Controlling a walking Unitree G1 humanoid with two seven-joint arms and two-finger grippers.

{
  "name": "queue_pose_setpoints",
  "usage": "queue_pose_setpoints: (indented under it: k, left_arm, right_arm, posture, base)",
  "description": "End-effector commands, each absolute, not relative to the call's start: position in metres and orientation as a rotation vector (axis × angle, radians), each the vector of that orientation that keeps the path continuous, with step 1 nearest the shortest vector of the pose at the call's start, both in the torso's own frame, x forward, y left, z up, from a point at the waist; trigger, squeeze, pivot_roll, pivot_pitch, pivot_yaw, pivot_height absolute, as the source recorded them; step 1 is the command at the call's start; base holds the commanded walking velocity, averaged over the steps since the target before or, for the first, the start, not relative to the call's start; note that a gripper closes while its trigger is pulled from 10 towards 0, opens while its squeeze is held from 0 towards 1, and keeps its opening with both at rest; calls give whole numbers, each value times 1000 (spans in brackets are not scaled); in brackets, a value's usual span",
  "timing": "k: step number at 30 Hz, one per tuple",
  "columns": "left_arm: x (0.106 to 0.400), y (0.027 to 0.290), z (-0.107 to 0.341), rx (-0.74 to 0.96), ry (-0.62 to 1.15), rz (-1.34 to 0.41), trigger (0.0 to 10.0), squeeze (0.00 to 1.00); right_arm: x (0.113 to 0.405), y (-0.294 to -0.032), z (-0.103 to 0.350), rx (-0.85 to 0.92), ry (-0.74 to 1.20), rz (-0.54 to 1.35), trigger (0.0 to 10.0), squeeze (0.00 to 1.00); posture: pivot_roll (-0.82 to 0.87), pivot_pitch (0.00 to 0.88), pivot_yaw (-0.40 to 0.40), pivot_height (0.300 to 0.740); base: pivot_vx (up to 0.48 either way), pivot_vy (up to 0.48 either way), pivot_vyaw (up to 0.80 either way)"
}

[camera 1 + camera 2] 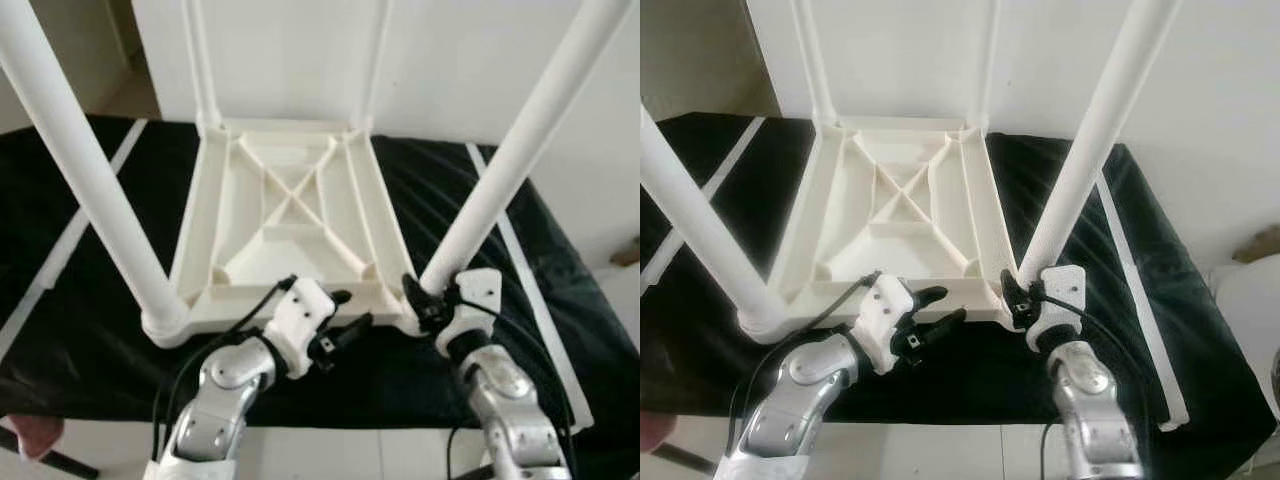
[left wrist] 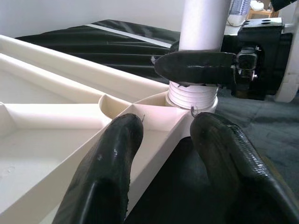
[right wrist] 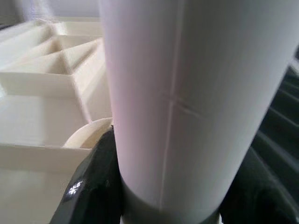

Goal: Building children table

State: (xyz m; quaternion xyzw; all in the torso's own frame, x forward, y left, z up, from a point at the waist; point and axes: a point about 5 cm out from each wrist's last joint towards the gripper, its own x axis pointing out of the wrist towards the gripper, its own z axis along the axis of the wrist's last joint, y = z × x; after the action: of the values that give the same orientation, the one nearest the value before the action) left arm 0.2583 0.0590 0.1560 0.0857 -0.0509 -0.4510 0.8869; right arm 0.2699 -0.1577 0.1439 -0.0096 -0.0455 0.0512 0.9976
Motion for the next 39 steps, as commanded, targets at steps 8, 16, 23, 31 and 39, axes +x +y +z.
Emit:
queue_pose_setpoints:
  k: [8, 16, 23, 31, 39]
  left_arm:
    - [261, 61, 158, 170, -109, -862, 10000, 0]
    - [262, 62, 160, 176, -111, -865, 10000, 0]
    - [264, 64, 161, 184, -114, -865, 10000, 0]
    - [265, 63, 161, 187, -116, -868, 10000, 0]
    - [265, 63, 161, 185, -116, -857, 10000, 0]
  right_arm:
    - [257, -157, 117, 32, 47, -233, 10000, 0]
    - [257, -151, 121, 59, 35, -198, 10000, 1000]
    - [259, -147, 131, 98, -4, -124, 10000, 1000]
    - [263, -157, 140, 62, -43, 76, 10000, 1000]
    - [266, -160, 145, -46, -86, 315, 10000, 0]
  posture:
    - [-108, 107, -25, 740]
    - [-107, 107, -16, 740]
    - [-105, 100, -13, 740]
    - [-112, 95, -17, 740]
    - [-97, 92, -24, 740]
  base:
    - [0, 0, 0]
    - [0, 0, 0]
    - [0, 0, 0]
    - [0, 0, 0]
    - [0, 0, 0]
